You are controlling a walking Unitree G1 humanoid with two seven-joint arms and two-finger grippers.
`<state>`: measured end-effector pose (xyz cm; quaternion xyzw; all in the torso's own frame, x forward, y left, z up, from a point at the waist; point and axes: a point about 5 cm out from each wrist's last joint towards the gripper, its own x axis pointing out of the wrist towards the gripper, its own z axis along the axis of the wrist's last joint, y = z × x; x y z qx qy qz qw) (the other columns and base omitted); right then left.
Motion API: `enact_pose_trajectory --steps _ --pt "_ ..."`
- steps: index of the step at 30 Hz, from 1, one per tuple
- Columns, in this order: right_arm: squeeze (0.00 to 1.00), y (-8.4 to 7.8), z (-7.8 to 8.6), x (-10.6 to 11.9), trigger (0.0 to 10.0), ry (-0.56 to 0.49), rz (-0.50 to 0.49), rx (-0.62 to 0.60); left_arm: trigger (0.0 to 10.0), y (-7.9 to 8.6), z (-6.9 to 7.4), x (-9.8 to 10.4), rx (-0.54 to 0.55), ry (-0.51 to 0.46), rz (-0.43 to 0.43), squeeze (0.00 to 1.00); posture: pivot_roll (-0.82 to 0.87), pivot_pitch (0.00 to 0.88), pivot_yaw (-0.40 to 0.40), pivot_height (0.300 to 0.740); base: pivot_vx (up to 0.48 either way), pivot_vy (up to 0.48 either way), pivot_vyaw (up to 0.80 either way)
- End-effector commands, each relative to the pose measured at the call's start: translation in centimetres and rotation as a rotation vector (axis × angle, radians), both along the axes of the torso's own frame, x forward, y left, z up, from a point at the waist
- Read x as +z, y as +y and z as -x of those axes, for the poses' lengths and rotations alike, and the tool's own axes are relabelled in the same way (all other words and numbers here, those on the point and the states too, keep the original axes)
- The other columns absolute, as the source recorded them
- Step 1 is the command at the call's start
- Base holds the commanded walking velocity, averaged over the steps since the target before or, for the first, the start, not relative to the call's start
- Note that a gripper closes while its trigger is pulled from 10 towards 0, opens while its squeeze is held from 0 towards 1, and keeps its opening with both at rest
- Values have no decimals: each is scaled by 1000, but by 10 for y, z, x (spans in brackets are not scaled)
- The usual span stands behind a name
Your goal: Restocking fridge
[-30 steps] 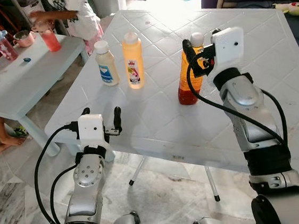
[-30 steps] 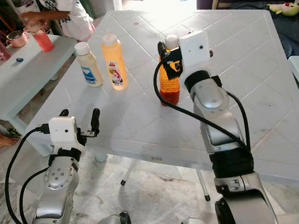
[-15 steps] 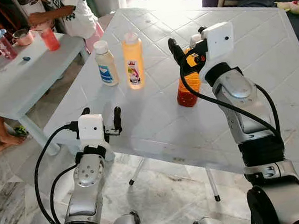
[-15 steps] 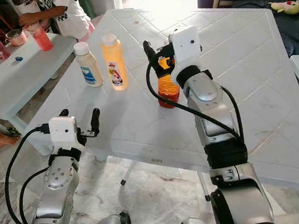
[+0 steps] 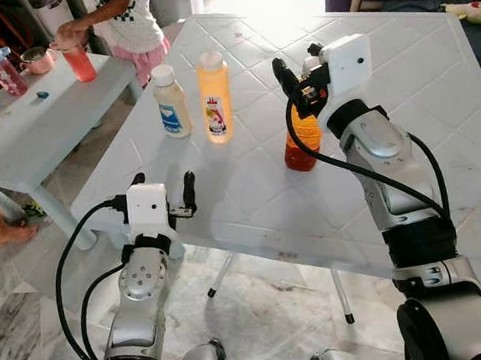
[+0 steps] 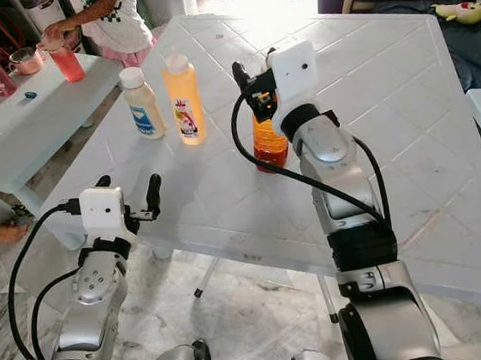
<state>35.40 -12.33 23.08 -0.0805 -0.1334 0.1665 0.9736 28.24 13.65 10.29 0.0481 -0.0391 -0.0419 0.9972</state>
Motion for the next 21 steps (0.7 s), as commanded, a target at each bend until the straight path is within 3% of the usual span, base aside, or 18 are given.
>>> enact_pose_trajectory --steps 1,9,21 --pt "0 1 0 1 0 7 9 -8 10000 0 -1 -1 -10 12 -13 0 54 73 54 740 0 0 0" --pt "0 -6 0 -4 0 45 18 -53 10000 -2 -1 -9 23 65 -27 0 55 75 54 740 0 0 0" --pt "0 -1 2 -3 0 44 33 -48 10000 1 -4 -3 36 47 -19 0 57 80 57 740 0 0 0"
